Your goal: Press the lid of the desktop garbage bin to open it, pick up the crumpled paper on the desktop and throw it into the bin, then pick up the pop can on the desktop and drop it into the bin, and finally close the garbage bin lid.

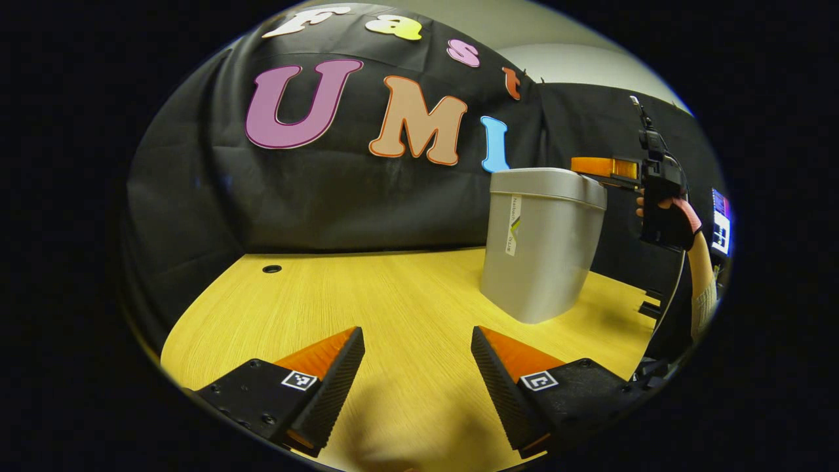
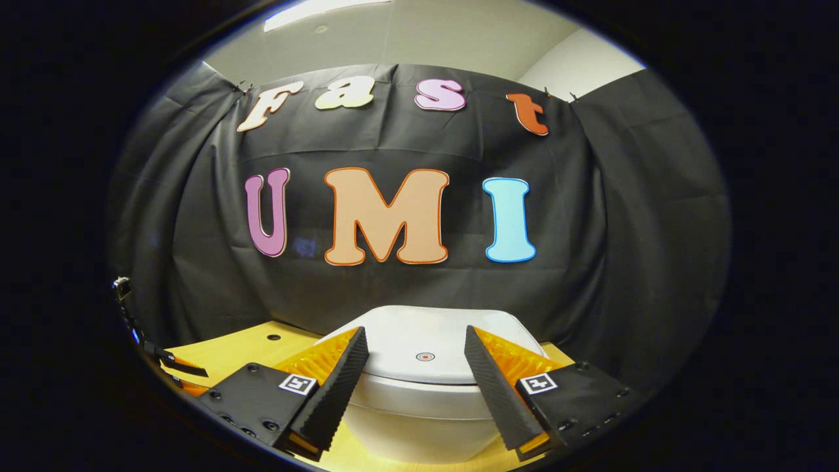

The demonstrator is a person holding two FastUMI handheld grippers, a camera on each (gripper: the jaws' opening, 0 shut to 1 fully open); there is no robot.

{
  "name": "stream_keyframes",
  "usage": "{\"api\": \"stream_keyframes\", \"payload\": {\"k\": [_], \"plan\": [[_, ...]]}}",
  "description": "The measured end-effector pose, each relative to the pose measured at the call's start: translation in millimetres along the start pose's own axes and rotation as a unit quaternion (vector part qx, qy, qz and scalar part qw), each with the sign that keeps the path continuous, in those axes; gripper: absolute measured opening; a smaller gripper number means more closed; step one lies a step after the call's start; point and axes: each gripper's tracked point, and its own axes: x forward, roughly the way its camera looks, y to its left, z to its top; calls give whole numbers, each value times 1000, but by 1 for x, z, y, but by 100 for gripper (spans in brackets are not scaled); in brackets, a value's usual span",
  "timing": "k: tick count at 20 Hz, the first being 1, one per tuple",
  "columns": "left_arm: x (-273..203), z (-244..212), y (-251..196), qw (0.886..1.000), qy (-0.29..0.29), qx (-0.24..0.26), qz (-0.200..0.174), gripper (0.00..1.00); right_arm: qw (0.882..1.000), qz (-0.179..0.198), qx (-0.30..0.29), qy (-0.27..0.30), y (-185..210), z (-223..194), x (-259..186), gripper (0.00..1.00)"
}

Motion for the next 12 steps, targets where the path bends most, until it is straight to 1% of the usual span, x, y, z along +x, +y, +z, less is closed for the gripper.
{"api": "stream_keyframes", "payload": {"k": [1,3,5,8,11,12], "plan": [[0,0,-1,1000,0,1,-1,96,1000,0,-3,-6,1,0,0,97],[1,0,-1,1000,1,0,-2,96,1000,-3,-11,-18,1,1,-1,95],[2,-2,-1,1000,4,-2,-1,96,1000,-7,-13,-28,1,0,-2,97],[1,-2,0,1000,5,-4,0,96,999,-9,-6,-41,1,0,-2,97],[1,-1,-2,1000,2,-2,-1,96,999,-8,7,-41,-1,-4,-3,97],[1,-1,-3,1000,2,-2,-2,96,999,-9,10,-43,-1,-4,-3,99]]}}
